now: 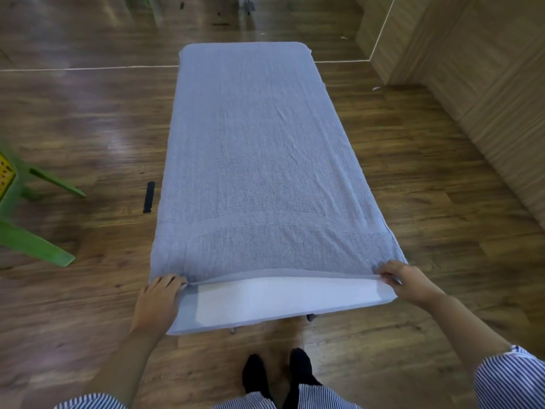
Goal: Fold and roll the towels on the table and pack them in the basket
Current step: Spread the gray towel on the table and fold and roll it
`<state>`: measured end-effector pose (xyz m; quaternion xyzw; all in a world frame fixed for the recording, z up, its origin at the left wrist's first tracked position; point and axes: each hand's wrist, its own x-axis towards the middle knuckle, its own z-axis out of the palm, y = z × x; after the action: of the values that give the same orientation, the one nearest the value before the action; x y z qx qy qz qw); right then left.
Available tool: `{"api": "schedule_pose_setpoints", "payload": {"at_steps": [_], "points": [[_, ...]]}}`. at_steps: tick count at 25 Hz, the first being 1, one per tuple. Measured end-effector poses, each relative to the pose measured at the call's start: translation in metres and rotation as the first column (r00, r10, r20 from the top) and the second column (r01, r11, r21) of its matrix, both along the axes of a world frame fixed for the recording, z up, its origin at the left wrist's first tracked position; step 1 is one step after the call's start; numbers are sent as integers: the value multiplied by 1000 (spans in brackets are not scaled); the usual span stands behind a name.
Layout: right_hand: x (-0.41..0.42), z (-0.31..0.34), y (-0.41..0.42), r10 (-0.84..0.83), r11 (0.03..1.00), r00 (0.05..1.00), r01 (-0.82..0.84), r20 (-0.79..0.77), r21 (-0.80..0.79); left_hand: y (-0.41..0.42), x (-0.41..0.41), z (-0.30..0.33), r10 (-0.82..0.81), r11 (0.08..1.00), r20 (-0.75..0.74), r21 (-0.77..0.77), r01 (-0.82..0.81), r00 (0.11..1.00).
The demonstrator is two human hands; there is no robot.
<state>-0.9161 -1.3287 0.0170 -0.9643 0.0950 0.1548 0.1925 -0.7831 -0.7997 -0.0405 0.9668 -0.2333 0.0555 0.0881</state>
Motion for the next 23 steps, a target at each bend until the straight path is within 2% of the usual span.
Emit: {"api": "schedule_pose_setpoints", "payload": {"at_steps": [6, 13, 17, 23], "points": [[-3, 13, -11, 60, 998, 993, -59, -104, 20, 15, -43, -6, 43, 997, -141, 63, -34, 989], [-16, 8, -18, 34, 999, 999, -33, -42, 22, 8, -44, -2, 44, 997, -145, -50, -51, 988], [-15, 4, -16, 25, 999, 995, -22, -100, 29, 7, -41, -4, 90, 995, -142, -19, -94, 986], [-17, -2, -18, -54, 998, 996, 57, -71, 36, 4, -37, 1, 107, 994, -141, 1, -108, 984]]}}
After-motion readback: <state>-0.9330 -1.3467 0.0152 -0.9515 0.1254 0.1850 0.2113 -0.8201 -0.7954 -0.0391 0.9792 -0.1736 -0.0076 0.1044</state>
